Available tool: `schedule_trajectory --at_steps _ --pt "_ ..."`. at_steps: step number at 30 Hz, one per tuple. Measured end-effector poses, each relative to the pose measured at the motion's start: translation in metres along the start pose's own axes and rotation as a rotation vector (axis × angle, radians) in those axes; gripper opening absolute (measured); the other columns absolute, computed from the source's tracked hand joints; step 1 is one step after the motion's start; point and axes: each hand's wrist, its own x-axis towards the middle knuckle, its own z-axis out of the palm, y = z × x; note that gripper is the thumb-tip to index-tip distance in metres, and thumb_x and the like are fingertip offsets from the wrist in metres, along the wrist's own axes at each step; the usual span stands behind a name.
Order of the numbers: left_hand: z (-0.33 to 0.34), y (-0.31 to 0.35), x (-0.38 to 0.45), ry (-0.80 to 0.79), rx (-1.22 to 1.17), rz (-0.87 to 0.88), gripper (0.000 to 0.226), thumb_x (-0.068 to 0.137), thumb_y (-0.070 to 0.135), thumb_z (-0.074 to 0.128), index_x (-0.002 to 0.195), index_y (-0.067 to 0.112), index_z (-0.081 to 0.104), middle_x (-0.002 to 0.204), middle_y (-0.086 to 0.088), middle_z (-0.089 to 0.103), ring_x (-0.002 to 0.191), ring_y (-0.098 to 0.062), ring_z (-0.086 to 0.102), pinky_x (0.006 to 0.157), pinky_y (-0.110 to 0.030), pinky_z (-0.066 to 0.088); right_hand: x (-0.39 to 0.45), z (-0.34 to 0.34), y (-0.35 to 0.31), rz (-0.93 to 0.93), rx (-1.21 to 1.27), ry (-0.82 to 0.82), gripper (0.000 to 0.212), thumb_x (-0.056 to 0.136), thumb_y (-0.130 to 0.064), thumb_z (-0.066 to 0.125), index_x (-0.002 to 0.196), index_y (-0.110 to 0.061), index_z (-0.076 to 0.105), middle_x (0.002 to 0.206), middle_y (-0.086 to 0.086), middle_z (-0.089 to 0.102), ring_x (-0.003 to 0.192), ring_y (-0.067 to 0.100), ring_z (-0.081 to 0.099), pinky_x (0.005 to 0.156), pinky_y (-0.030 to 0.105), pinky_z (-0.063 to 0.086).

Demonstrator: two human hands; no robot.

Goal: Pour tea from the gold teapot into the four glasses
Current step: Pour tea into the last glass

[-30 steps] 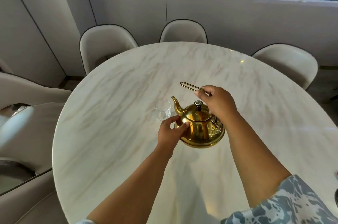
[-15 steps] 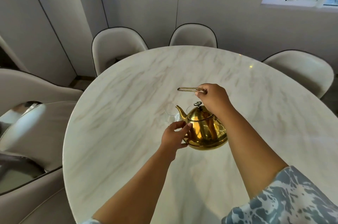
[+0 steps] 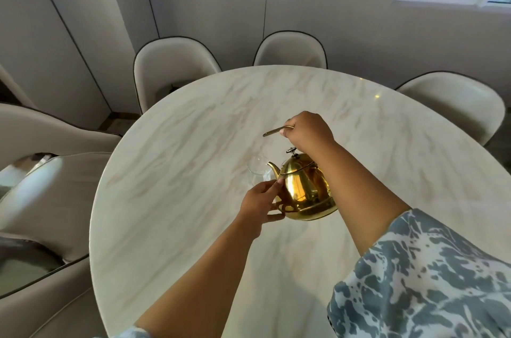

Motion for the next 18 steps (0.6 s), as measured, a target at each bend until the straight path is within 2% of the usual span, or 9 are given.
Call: schedule_trajectory --at_steps 4,7,11,16,18 --pt "-0.001 0.0 0.002 0.0 -0.004 -0.007 0.03 0.09 0.038 0.065 0.111 0.017 0.067 0.1 -0.004 0.069 0.094 -0.03 0.071 0.077 -0.044 0.062 0.006 0.002 -0.005 0.021 -0.022 -0.021 0.031 0.096 -0.03 0.059 0.117 -0.011 0.071 0.11 0.011 0.072 0.103 0.03 0.065 0.073 0.027 0.045" --pt "-0.001 -0.001 0.003 0.006 -0.005 -0.018 0.032 0.09 0.039 0.065 0.113 0.016 0.067 0.104 -0.005 0.069 0.097 -0.031 0.071 0.075 -0.044 0.062 0.01 0.004 -0.005 0.024 -0.044 -0.036 0.03 0.096 -0.031 0.058 0.114 -0.01 0.072 0.106 0.011 0.072 0.101 0.03 0.065 0.072 0.027 0.045" --pt "-0.001 0.0 0.002 0.005 -0.007 -0.027 0.023 0.09 0.039 0.065 0.102 0.02 0.068 0.102 -0.003 0.068 0.097 -0.032 0.071 0.075 -0.044 0.062 0.013 0.007 -0.005 0.016 -0.065 -0.042 0.031 0.096 -0.032 0.058 0.111 -0.009 0.073 0.105 0.011 0.072 0.1 0.029 0.066 0.073 0.028 0.048" --pt "-0.002 0.002 0.001 0.001 -0.002 -0.04 0.034 0.09 0.039 0.064 0.114 0.015 0.067 0.11 -0.005 0.067 0.094 -0.03 0.07 0.068 -0.04 0.063 0.017 0.008 -0.005 0.029 -0.086 -0.052 0.034 0.095 -0.034 0.059 0.115 -0.01 0.071 0.11 0.011 0.072 0.103 0.03 0.065 0.081 0.032 0.052" --pt "-0.001 0.002 0.001 0.004 -0.003 -0.042 0.037 0.09 0.04 0.064 0.116 0.014 0.067 0.111 -0.006 0.067 0.095 -0.031 0.071 0.068 -0.04 0.063 0.018 0.008 -0.005 0.025 -0.095 -0.051 0.033 0.095 -0.034 0.059 0.114 -0.01 0.072 0.11 0.011 0.072 0.103 0.03 0.066 0.078 0.03 0.05"
